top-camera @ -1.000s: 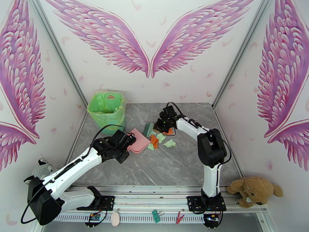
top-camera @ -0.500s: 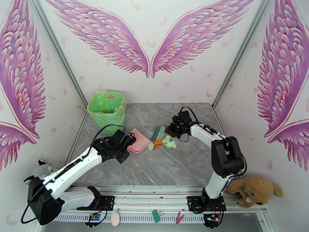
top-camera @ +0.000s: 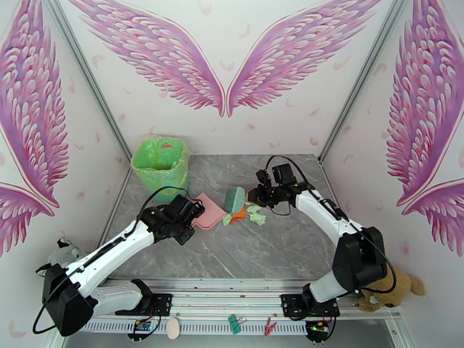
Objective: Sweep away the paper scraps from the table
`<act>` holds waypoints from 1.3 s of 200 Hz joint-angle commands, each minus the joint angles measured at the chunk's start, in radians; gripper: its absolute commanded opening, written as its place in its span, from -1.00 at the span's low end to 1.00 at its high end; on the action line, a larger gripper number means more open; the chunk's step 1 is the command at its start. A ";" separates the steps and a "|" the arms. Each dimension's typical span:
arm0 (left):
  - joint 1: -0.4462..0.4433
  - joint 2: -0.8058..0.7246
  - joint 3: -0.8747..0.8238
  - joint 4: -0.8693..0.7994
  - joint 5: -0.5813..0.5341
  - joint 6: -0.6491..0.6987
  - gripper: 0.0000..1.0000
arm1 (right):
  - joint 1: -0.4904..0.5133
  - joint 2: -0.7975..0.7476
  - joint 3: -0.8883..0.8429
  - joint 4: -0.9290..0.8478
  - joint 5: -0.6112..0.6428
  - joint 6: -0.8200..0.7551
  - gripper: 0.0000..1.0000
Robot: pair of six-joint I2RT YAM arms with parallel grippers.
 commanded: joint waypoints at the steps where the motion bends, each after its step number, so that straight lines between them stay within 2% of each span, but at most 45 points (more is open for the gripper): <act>1: -0.001 0.003 0.018 0.007 -0.010 -0.005 -1.00 | 0.074 0.041 0.033 -0.053 -0.026 -0.059 -1.00; 34: -0.006 0.001 0.011 0.010 -0.009 -0.009 -1.00 | 0.142 0.117 0.036 -0.056 0.043 -0.079 -1.00; 95: -0.008 0.006 0.007 0.007 -0.020 -0.007 -1.00 | 0.146 0.204 0.056 -0.159 0.219 -0.188 -1.00; 161: -0.011 0.017 0.007 0.003 -0.013 -0.006 -1.00 | 0.126 0.180 0.122 -0.323 0.521 -0.290 -1.00; 199: -0.021 0.029 0.016 0.003 0.001 -0.014 -1.00 | 0.121 0.152 0.158 -0.386 0.627 -0.311 -1.00; 226: -0.049 0.045 0.022 0.014 0.010 -0.028 -1.00 | 0.121 0.105 0.180 -0.404 0.604 -0.320 -1.00; 248: -0.085 0.063 0.016 0.033 0.011 -0.053 -1.00 | 0.120 0.040 0.187 -0.393 0.511 -0.313 -1.00; 260: -0.106 0.072 0.004 0.095 0.026 -0.073 -1.00 | 0.119 -0.004 0.191 -0.385 0.466 -0.303 -1.00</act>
